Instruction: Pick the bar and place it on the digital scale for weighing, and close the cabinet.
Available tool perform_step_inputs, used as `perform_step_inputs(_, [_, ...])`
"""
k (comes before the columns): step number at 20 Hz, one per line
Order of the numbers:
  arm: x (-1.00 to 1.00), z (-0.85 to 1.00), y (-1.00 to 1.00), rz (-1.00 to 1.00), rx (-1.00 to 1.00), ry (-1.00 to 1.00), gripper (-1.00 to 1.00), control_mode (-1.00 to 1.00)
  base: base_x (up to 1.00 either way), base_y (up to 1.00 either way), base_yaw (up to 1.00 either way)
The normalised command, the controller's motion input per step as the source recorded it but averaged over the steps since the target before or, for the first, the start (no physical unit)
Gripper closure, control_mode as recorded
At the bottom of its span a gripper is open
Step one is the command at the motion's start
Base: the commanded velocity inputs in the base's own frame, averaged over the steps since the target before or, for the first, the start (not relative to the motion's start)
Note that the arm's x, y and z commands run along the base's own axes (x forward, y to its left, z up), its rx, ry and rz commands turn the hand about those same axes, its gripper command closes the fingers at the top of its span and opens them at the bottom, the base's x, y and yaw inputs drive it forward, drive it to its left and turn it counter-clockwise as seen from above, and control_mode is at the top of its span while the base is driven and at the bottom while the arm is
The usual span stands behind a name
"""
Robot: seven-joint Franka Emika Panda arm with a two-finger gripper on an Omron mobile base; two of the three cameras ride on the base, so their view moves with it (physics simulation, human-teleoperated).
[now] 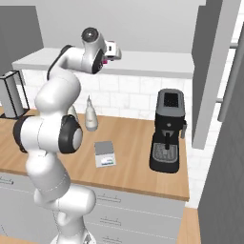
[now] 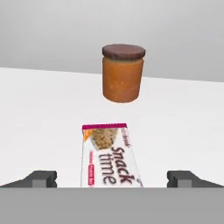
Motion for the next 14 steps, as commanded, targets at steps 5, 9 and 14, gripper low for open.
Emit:
perform_step_inputs(5, [0.38,-0.15,-0.01,0.0,0.0,0.08,-1.0,-1.0,0.0,0.0,0.0])
perform_step_inputs(9, [0.11,-0.43,0.0,0.0,0.0,0.1,-1.0,-1.0,0.0,0.0,0.0])
perform_step_inputs(14, [-0.03,-0.62,0.0,0.0,0.0,0.03,1.0,-1.0,0.0,0.0,0.0])
